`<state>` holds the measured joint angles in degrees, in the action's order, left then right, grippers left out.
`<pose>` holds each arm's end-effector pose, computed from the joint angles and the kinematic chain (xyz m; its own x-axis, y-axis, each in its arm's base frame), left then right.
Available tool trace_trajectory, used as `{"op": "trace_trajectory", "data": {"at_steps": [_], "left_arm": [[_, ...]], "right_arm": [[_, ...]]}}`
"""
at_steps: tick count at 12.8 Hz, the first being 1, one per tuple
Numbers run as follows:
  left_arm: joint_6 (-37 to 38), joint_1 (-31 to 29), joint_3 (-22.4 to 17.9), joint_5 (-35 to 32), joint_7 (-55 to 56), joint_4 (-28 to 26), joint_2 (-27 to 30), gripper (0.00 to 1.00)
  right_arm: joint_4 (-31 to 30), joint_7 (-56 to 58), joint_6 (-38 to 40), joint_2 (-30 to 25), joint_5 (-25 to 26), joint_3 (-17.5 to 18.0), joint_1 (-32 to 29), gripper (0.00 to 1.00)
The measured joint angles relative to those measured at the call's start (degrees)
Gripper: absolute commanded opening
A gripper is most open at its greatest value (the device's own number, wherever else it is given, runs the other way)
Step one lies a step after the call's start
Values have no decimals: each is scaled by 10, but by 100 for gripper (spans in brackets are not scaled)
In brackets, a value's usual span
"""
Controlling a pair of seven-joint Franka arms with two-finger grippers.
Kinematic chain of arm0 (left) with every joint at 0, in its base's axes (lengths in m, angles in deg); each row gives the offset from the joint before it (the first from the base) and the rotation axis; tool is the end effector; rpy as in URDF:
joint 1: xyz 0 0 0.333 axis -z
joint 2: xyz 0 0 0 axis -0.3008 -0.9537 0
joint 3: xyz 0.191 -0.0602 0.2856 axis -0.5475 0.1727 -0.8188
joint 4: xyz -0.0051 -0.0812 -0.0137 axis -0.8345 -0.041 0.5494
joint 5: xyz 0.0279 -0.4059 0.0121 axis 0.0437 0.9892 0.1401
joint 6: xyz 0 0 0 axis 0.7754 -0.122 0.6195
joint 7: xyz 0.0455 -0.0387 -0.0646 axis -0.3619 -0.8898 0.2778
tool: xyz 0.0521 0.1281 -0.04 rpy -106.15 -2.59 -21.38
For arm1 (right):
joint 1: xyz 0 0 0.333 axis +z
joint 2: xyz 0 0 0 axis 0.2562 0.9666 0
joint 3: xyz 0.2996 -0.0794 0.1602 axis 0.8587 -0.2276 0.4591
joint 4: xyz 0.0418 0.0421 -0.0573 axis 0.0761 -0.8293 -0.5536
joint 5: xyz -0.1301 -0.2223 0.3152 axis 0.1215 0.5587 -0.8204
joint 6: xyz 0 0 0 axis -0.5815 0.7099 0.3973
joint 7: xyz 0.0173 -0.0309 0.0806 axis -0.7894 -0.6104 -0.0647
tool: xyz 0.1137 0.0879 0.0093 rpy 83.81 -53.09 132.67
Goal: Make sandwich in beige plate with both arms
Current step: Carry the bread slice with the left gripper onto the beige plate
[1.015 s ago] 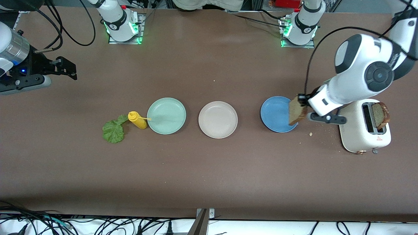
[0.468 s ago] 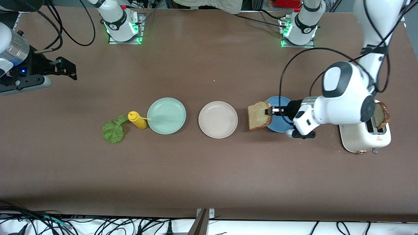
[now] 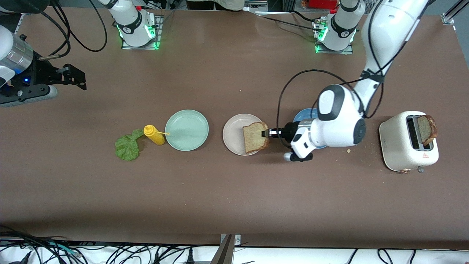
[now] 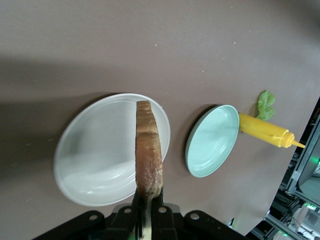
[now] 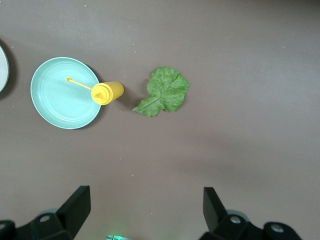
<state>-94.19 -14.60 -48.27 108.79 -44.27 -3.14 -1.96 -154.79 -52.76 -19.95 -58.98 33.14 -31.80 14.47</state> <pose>0.6512 -0.3371 0.2870 0.9607 0.0196 -0.2768 0.1986 -0.7451 0.6367 0.5791 0.0583 0.5938 0.9678 0.2377 -0.0827 0.2393 -0.9709 0.0109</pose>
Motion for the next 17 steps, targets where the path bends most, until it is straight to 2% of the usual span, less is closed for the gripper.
{"op": "trace_trajectory", "data": {"at_steps": [8, 9, 10, 11, 17], "left_arm": [[-11, 48, 0, 3, -41, -3, -25, 0], [-11, 47, -1, 3, -55, -4, -28, 6], [-11, 47, -2, 3, -65, -5, -33, 69], [-11, 46, -3, 3, -73, -6, -38, 100], [-7, 19, -8, 3, -95, -11, -47, 100]], "right_arm": [[0, 0, 0, 3, 0, -3, -2, 100], [0, 0, 0, 4, 0, -5, -2, 100], [0, 0, 0, 4, 0, -8, -3, 100], [0, 0, 0, 5, 0, -10, -3, 100], [0, 0, -2, 8, 0, -11, -3, 100]]}}
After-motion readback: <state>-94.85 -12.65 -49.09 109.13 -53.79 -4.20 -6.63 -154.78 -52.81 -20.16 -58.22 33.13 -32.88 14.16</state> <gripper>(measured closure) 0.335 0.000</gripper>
